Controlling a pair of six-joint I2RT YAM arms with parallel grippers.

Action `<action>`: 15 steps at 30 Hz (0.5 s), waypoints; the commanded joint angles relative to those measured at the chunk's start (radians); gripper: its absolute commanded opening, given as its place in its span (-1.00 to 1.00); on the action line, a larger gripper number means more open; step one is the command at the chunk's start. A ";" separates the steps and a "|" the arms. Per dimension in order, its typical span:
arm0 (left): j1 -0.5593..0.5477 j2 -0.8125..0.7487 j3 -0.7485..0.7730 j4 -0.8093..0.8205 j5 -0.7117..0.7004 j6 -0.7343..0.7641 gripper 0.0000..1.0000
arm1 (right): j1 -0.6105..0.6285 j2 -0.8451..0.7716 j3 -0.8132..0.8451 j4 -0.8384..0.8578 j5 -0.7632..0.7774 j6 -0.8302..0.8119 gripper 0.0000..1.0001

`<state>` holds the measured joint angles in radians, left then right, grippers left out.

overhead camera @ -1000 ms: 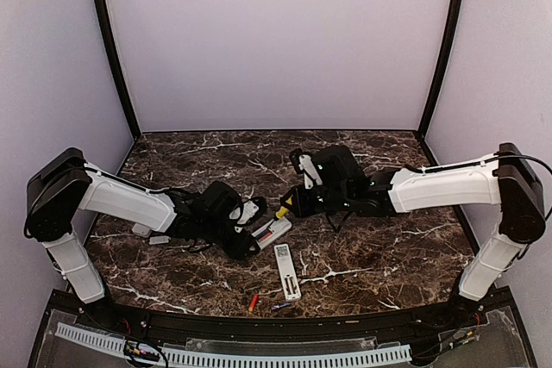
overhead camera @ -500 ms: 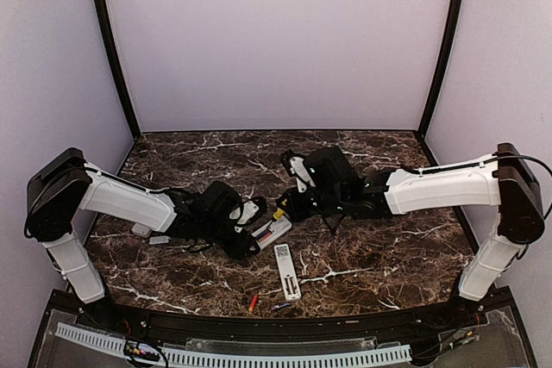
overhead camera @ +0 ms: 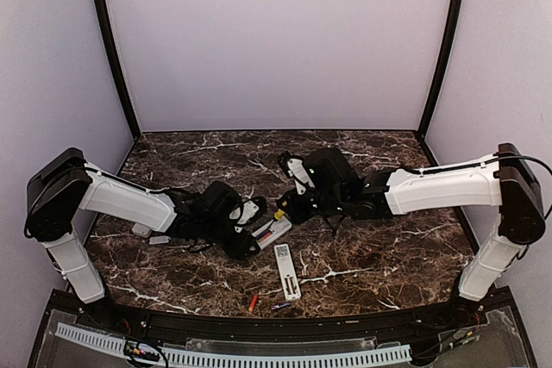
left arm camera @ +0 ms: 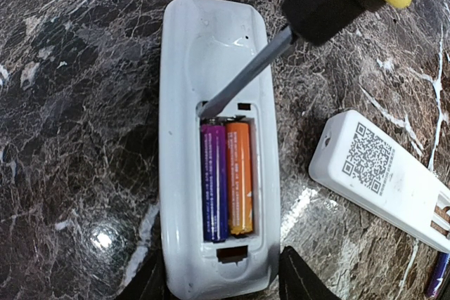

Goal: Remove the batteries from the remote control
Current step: Remove the battery from the remote control without the battery cover.

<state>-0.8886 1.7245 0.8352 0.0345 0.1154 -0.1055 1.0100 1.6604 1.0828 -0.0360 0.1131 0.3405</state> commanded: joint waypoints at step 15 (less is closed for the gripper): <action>-0.021 0.059 -0.017 -0.078 0.029 0.019 -0.45 | 0.004 0.026 0.025 -0.100 -0.018 -0.021 -1.00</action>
<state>-0.8886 1.7252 0.8356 0.0357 0.1158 -0.1047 1.0126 1.6619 1.0977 -0.0879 0.0975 0.3271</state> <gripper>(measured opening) 0.485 0.132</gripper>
